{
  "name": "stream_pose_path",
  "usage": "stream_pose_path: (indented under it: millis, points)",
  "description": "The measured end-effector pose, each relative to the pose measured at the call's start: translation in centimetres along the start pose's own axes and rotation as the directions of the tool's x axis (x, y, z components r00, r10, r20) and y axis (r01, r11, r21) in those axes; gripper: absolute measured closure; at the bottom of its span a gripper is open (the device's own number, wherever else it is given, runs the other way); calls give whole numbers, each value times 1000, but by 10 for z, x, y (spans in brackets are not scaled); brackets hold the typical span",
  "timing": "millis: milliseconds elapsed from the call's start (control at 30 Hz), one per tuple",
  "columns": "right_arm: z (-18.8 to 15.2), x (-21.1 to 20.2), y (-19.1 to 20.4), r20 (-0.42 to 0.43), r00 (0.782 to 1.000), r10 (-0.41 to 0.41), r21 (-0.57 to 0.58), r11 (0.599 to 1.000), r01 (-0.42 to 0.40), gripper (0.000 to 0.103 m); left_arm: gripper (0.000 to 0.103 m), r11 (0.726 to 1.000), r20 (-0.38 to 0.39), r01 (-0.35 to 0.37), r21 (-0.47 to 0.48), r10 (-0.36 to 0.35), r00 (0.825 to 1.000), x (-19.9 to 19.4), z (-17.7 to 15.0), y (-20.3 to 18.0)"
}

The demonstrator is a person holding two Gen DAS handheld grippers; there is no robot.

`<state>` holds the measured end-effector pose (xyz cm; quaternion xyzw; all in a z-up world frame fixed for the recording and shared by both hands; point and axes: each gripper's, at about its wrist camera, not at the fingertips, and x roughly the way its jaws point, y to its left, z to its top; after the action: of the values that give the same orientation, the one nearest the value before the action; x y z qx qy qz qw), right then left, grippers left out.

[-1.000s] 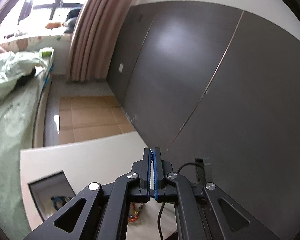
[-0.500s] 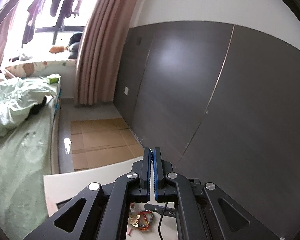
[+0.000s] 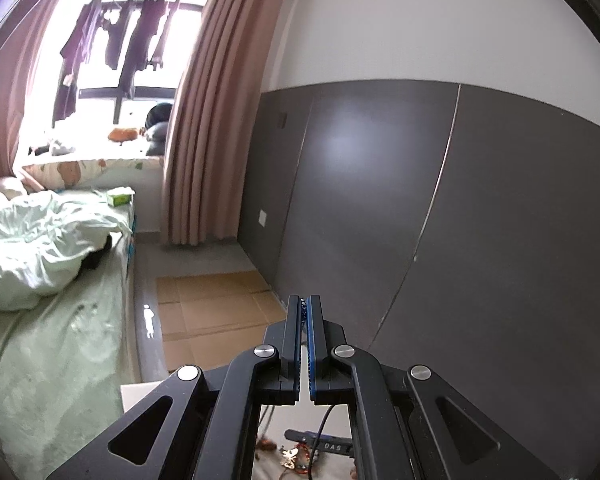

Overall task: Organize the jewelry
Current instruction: 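Carry the chain to the black box and open the left gripper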

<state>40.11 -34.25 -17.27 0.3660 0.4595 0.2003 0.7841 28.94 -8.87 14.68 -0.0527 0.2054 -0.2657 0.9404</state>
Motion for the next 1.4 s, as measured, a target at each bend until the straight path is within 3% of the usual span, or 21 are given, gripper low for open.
stream_pose_path:
  millis: [133,533,833,967,1167,1233,1267,1300,1367,1400]
  points:
    - [-4,0,5,-2,1000,2,-23,1000,-2,48,101,1000,37,-6,18,5,999,-13,10,-2]
    - [-28,22,35,-161,982,100,-112,987,-118,48,101,997,85,-59,47,55,995,-28,25,11]
    - [-39,20,49,-186,977,106,-169,976,-138,48,103,987,144,-126,103,111,983,-45,46,9]
    - [-39,22,49,-188,978,89,-182,976,-123,48,103,981,90,-169,94,161,983,-28,39,26]
    - [-49,36,56,-267,963,28,-233,968,-93,48,103,980,-34,-197,1,197,980,2,-12,67]
    - [-54,38,58,-294,955,26,-250,963,-103,48,98,980,-75,-196,-29,194,978,7,-27,77]
    - [-56,39,58,-300,954,18,-263,960,-100,48,86,979,-100,-199,-46,194,976,11,-36,82]
    - [-58,41,60,-304,953,3,-284,954,-93,48,63,978,-123,-200,-66,191,974,15,-48,90]
    - [-61,45,62,-310,950,-30,-315,946,-73,48,35,974,-127,-204,-97,191,973,16,-65,98]
    - [-62,48,62,-317,947,-45,-324,944,-64,47,33,972,-123,-209,-111,195,973,15,-74,102]
